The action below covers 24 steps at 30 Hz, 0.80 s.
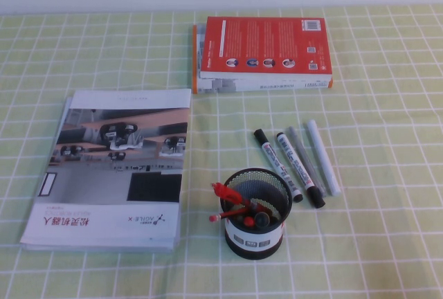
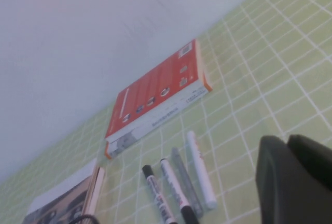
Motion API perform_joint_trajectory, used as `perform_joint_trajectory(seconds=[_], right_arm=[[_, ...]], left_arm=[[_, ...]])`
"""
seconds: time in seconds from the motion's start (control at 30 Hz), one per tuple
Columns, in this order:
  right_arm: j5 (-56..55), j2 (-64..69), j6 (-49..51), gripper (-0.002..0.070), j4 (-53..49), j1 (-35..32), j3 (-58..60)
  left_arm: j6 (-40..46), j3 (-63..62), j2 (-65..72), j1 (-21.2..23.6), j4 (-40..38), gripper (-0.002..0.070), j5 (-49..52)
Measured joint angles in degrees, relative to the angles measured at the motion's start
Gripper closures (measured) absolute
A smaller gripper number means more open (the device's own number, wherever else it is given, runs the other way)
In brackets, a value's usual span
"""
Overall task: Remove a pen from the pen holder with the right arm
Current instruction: 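Take a marker out of the pen holder and lay it on the table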
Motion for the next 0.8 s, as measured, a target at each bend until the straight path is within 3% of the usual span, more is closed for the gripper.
perform_joint_trajectory(seconds=[0.13, 0.37, 0.63, 0.8], right_arm=[[6.57, 3.22, -3.80, 0.0689, -0.10, 0.00, -7.05], [20.31, 20.76, -12.29, 0.0689, -2.21, 0.00, -18.23], [22.55, 38.79, -23.49, 0.0688, -1.91, 0.00, -26.13], [22.85, 47.22, -35.48, 0.0689, 7.81, 0.00, -30.15]], left_arm=[[0.00, 0.00, 0.00, 0.00, 0.00, 0.0680, 0.00], [0.00, 0.00, 0.00, 0.00, 0.00, 0.0680, 0.00], [0.00, 0.00, 0.00, 0.00, 0.00, 0.0680, 0.00], [0.00, 0.00, 0.00, 0.00, 0.00, 0.0680, 0.00]])
